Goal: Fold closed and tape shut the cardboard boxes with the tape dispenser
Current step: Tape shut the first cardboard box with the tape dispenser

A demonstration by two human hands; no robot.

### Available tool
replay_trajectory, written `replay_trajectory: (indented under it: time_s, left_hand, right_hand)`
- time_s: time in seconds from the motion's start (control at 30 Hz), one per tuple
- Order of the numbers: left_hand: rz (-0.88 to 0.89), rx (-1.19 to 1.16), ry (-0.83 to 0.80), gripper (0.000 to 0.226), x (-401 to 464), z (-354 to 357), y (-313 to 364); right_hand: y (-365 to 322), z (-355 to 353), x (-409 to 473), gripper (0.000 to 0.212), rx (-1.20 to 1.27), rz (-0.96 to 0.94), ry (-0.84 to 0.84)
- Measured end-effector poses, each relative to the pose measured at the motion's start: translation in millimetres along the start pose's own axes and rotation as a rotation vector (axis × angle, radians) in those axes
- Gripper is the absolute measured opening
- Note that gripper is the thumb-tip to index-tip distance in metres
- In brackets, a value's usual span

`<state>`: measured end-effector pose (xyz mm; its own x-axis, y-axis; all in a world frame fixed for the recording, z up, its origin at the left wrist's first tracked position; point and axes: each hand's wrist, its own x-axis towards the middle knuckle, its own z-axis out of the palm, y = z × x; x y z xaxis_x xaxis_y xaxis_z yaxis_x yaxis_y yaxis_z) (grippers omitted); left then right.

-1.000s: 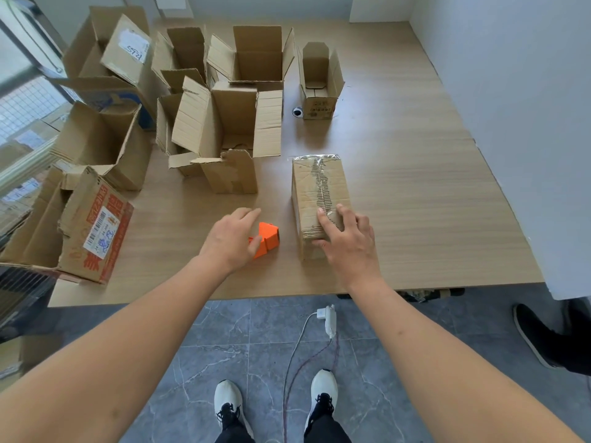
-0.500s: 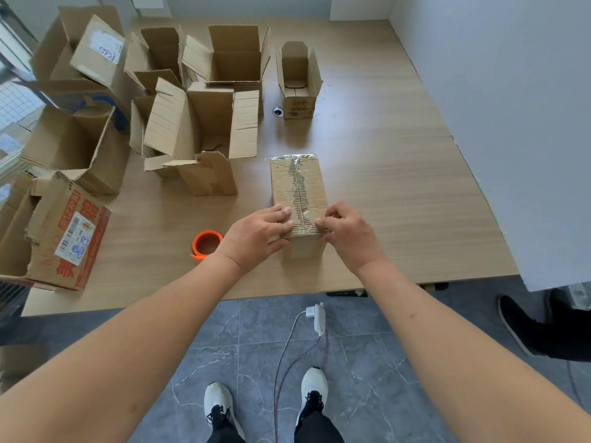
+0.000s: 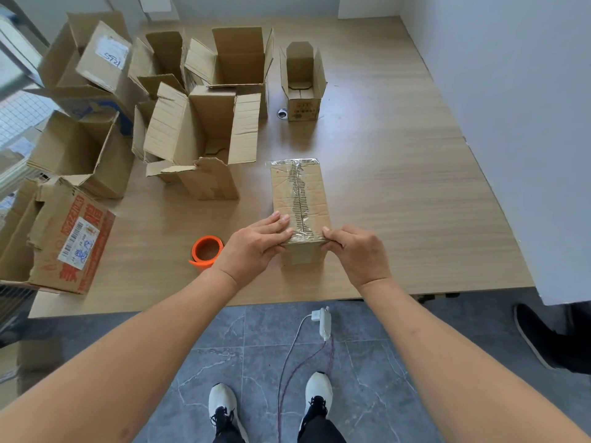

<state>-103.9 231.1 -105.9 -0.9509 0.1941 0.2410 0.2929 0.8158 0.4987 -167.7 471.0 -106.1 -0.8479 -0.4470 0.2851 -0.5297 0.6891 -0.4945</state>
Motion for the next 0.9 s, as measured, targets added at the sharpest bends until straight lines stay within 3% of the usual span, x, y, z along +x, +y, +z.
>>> replay_trajectory:
  time_s: [0.1,0.33,0.47,0.53,0.67,0.83,0.9]
  left_hand:
    - [-0.018,0.004,0.008,0.037,4.4,3.4,4.8]
    - [-0.025,0.056,0.033,0.050,29.3,22.7,41.5]
    - [0.026,-0.035,-0.165,0.051,44.9,18.7,48.3]
    - [0.025,-0.070,-0.159,0.050,53.9,8.7,45.9]
    - [-0.048,-0.007,-0.023,0.047,75.2,-15.6,26.7]
    - [-0.066,0.241,-0.436,0.067,88.7,-30.8,-1.7]
    - [-0.047,0.258,-0.457,0.071,86.3,-25.0,-4.8]
  right_hand:
    - [2.0,1.4,0.8,0.013,-0.015,0.123,0.056]
    - [-0.2,-0.1,-6.2,0.025,0.125,0.445,0.223]
    - [5.5,-3.3,7.2,0.090,0.280,0.700,0.011]
    - [9.8,-3.6,14.4,0.105,0.308,0.713,-0.084]
    - [17.1,-1.2,32.9,0.090,0.469,0.768,-0.071]
    - [34.3,-8.7,53.0,0.064,0.452,0.734,-0.068]
    - [40.3,-14.8,57.5,0.050,0.234,0.701,0.008]
